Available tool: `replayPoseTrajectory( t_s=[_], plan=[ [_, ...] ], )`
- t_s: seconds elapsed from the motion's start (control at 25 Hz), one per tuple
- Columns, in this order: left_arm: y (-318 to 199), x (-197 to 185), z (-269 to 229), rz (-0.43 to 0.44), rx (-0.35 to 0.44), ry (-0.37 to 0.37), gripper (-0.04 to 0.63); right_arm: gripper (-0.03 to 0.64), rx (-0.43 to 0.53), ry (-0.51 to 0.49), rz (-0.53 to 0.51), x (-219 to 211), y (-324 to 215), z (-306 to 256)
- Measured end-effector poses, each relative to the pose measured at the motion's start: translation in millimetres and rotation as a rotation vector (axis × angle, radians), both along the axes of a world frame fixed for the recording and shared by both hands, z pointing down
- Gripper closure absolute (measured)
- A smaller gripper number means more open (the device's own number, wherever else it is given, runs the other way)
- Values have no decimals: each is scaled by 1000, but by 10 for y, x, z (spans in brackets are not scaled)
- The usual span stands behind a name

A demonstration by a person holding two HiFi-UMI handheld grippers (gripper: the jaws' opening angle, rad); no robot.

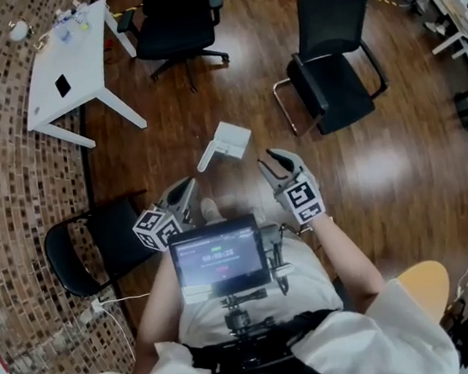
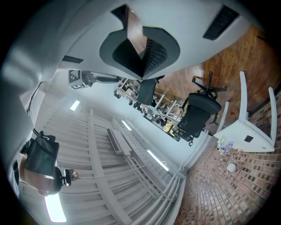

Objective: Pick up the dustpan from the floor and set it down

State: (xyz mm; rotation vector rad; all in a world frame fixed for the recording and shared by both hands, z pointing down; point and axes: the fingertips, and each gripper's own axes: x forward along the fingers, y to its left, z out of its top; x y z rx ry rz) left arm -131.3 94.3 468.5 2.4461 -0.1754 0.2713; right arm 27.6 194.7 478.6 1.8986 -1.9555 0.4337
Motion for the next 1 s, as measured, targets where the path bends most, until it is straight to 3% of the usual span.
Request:
replayPoseTrajectory(
  t_s=[0.48, 0.64, 0.88, 1.0],
  plan=[
    [641, -140, 115, -78, -35, -21, 595, 472, 44, -128, 88, 385, 670, -29],
    [822, -138, 195, -102, -35, -31, 595, 540, 101, -136, 82, 555, 877, -135],
    [1090, -71, 117, -137, -9, -56, 595, 540, 161, -166, 94, 870, 1050, -360],
    [1197, -98, 160, -140, -12, -89, 595, 549, 243, -229, 52, 879, 1083, -420]
  ],
)
